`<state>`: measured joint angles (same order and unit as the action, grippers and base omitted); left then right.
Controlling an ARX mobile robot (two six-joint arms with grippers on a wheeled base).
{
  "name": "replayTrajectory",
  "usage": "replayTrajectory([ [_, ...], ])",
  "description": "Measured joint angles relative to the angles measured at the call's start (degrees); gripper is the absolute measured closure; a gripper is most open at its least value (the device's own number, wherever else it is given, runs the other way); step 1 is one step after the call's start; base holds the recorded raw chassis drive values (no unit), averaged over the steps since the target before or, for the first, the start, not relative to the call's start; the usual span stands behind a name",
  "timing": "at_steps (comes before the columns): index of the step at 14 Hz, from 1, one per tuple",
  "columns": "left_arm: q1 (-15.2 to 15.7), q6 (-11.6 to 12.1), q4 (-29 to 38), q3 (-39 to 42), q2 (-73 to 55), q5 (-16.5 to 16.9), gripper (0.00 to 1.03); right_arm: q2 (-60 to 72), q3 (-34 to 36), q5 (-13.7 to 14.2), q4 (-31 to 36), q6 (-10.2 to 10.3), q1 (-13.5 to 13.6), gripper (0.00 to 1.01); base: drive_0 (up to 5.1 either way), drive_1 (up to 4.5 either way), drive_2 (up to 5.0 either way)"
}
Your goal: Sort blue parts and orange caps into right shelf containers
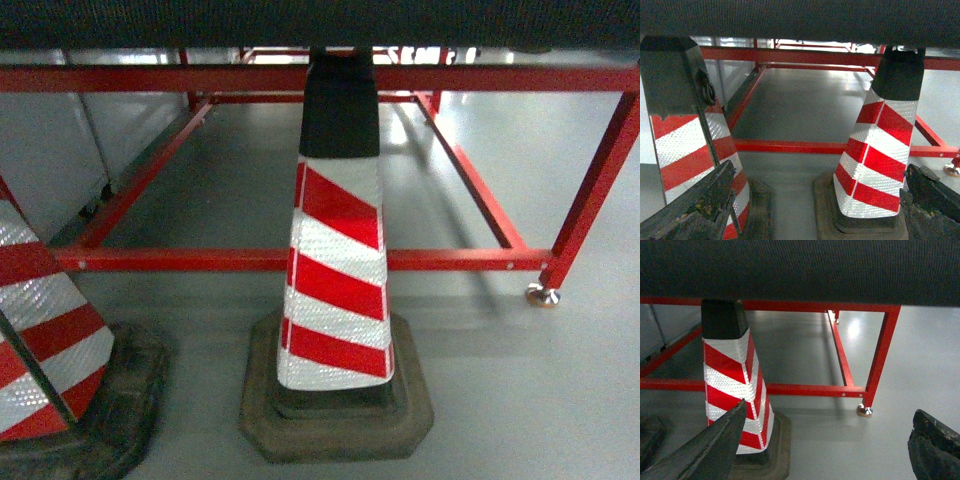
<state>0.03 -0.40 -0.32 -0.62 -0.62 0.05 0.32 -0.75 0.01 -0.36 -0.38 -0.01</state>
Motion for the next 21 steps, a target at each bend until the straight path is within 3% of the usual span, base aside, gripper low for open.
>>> replayTrajectory([
  [21, 0.00, 0.42, 0.17, 0.00, 0.00, 0.02, 0.05, 0.00, 0.00, -0.02, 0.00, 0.42, 0.00, 0.03, 0.0, 0.00, 0.0],
])
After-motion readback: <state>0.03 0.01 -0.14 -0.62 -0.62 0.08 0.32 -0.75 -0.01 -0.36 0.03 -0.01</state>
